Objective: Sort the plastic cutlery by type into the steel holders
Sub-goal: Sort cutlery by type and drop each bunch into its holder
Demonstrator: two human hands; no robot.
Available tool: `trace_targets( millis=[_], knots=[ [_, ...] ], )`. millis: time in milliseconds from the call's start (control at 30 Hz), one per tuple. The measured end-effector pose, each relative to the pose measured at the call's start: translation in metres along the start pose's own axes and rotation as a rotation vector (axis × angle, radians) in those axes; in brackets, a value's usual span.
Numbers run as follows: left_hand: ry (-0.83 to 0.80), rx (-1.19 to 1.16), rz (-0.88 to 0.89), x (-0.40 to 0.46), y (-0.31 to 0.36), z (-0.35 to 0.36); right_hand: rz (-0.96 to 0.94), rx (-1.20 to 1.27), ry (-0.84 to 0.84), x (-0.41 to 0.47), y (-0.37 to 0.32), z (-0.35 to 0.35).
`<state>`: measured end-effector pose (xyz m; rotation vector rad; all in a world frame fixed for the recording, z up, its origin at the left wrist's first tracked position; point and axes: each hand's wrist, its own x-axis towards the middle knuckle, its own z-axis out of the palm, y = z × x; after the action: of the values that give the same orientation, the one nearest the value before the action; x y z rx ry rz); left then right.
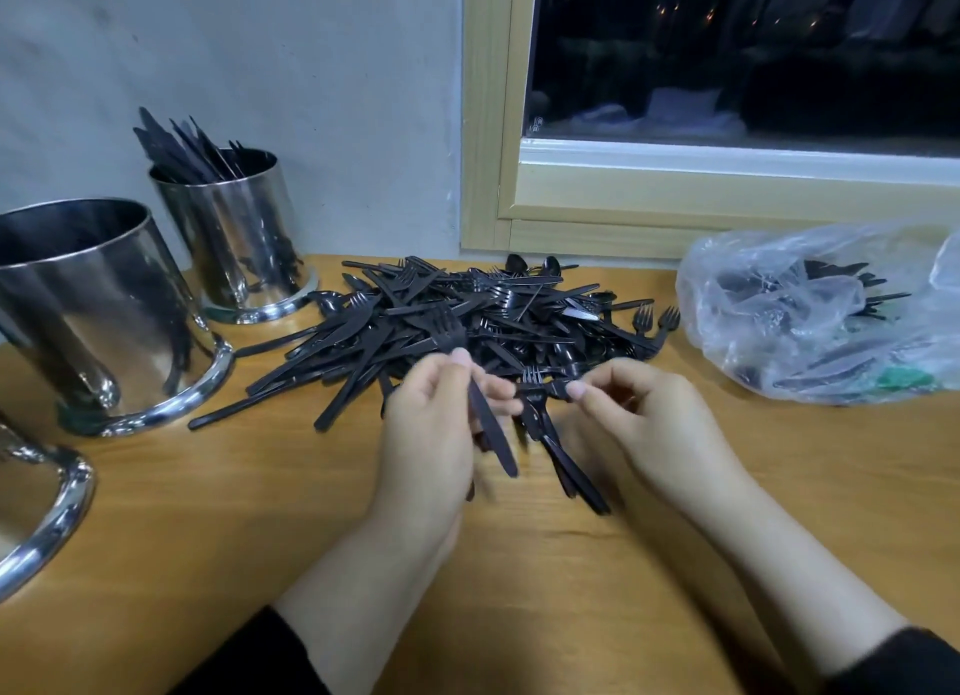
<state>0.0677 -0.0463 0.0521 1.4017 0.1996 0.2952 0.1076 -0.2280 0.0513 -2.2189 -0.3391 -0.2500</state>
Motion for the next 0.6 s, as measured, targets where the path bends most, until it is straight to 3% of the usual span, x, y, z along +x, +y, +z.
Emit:
trace_targets(
  millis=[133,233,433,600],
  knots=[
    [0.057,0.19,0.157,0.029,-0.017,-0.022,-0.047,-0.274,-0.003,0.029,0.034,0.013],
    [0.027,0.259,0.155,0.039,-0.029,-0.028,-0.069,-0.376,-0.086,0.033,0.044,0.019],
    [-0.087,0.415,0.28,0.036,-0.025,-0.024,-0.091,-0.475,-0.15,0.032,0.051,0.026],
    [-0.049,0.424,0.256,0.037,-0.024,-0.024,-0.057,-0.475,-0.148,0.034,0.053,0.024]
  ],
)
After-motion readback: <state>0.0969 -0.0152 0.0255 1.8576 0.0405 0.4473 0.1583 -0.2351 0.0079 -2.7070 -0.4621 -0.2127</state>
